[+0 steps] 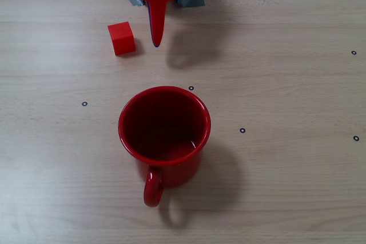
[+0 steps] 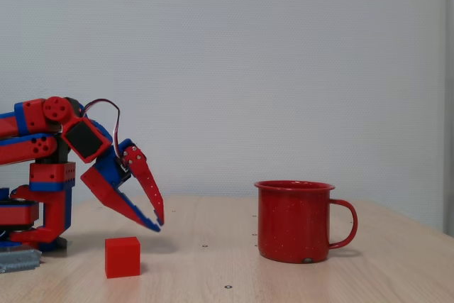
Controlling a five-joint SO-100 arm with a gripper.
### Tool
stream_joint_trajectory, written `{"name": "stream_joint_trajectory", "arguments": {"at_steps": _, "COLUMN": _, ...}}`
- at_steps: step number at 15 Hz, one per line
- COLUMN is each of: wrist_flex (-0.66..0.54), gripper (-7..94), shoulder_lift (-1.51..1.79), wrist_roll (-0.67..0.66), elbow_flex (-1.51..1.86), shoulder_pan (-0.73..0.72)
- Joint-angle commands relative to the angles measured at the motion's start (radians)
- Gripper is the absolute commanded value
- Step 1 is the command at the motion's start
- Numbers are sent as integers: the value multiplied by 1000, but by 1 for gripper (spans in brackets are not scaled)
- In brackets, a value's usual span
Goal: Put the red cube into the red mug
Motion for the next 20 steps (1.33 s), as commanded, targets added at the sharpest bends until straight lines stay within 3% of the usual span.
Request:
{"name": "stream_joint_trajectory", "arguments": {"at_steps": 1, "wrist_flex": 20, "gripper": 0, "shoulder_lift": -12, "wrist_roll": -31, "elbow_flex": -43, "shoulder_pan": 5}}
{"name": "stream_joint_trajectory", "arguments": {"at_steps": 7, "wrist_flex": 129, "gripper": 0, "shoulder_lift": -262, "wrist_roll": -37, "elbow_flex": -364, "shoulder_pan": 15}}
{"name": "stream_joint_trajectory", "arguments": {"at_steps": 16, "wrist_flex": 394, "gripper": 0, "shoulder_lift": -758, "wrist_roll": -295, "elbow_flex": -931, "shoulder_pan": 218}}
{"name": "stream_joint_trajectory", "arguments": {"at_steps": 20, "wrist_flex": 604, "gripper": 0, "shoulder_lift": -939, "wrist_roll": -456, "elbow_flex": -1187, "shoulder_pan": 324}}
